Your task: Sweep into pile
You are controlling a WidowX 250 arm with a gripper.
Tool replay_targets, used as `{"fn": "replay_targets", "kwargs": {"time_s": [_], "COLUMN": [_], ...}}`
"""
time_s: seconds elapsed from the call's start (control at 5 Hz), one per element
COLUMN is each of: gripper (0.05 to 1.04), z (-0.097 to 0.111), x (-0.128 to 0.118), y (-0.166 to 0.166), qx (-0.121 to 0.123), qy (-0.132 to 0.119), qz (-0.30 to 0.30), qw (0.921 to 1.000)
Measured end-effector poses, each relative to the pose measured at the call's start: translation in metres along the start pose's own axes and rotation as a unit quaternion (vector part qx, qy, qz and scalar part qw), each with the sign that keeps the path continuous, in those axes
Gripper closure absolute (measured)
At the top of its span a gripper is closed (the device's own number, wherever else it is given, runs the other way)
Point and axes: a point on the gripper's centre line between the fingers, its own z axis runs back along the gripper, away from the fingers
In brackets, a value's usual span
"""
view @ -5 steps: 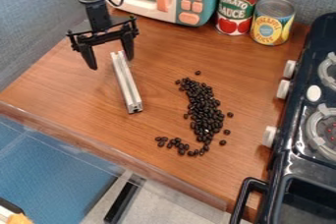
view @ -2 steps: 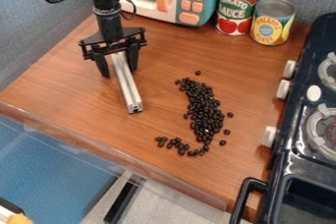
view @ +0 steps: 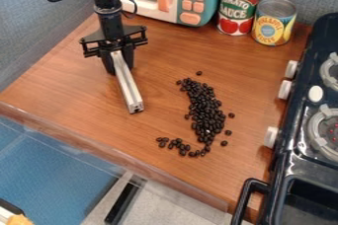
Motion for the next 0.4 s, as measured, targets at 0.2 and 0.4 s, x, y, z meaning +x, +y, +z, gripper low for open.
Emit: {"fn": "replay_targets", "kwargs": {"time_s": [0.2,0.4], "gripper": [0.696,0.696], "z": [0.0,0.0017], "x": [-0.0066,-0.0164], "y": [0.006,0.0135], "qx": [0.004,0.01], "qy": [0.006,0.006], "qz": [-0.012,-0.03], "qw": [0.9999,0.9995]}}
